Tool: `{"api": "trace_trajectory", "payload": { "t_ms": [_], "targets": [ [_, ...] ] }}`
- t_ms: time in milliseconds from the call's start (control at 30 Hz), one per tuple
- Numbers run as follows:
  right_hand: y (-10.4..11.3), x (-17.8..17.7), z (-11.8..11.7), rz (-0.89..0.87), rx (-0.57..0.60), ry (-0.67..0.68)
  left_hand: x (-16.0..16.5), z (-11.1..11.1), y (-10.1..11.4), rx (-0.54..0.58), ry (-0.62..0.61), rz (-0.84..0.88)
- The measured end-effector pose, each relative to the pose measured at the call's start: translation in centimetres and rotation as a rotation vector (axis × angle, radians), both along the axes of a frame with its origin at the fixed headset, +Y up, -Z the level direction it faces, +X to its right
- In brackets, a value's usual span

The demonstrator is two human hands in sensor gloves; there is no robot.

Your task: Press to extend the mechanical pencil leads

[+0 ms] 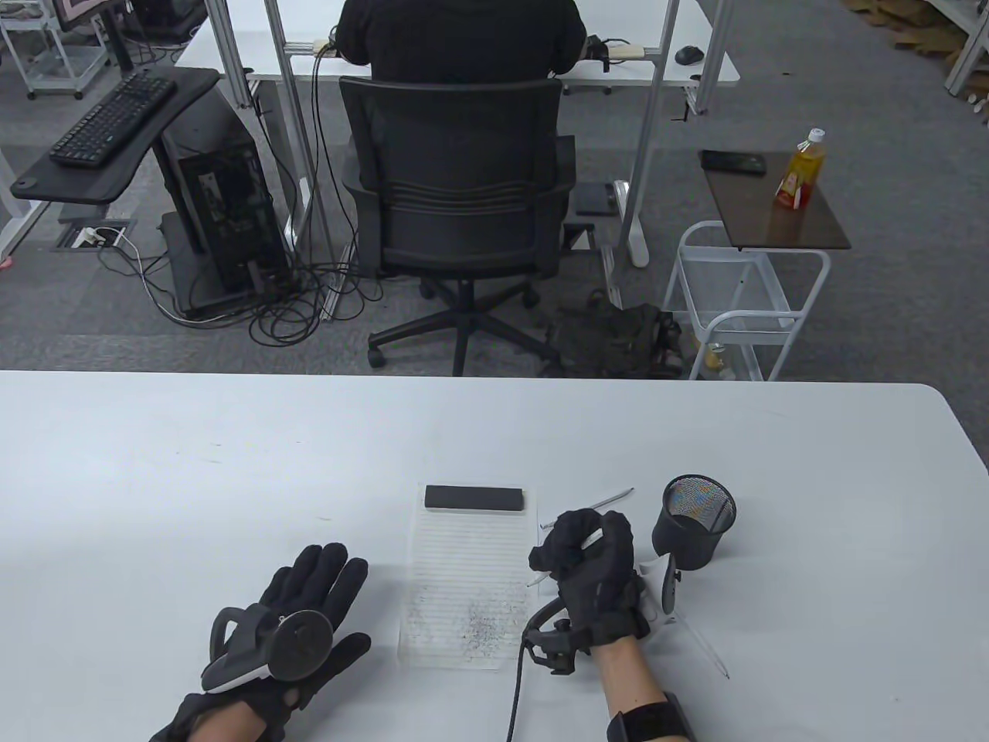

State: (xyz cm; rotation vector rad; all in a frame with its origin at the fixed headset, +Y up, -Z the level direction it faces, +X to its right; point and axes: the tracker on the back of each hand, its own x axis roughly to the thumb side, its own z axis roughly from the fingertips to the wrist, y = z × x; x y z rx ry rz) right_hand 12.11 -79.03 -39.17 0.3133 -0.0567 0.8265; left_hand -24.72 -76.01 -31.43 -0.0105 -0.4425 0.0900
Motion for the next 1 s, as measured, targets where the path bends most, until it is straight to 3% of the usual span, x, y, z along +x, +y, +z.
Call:
{"api": "trace_trajectory", "payload": {
  "t_ms": [1000],
  "targets": [
    [-1.0,-0.5,-0.1,0.057,-0.038,-0.032,0.0,0.0,0.0,-0.004,0.001,-0.005]
  ]
}}
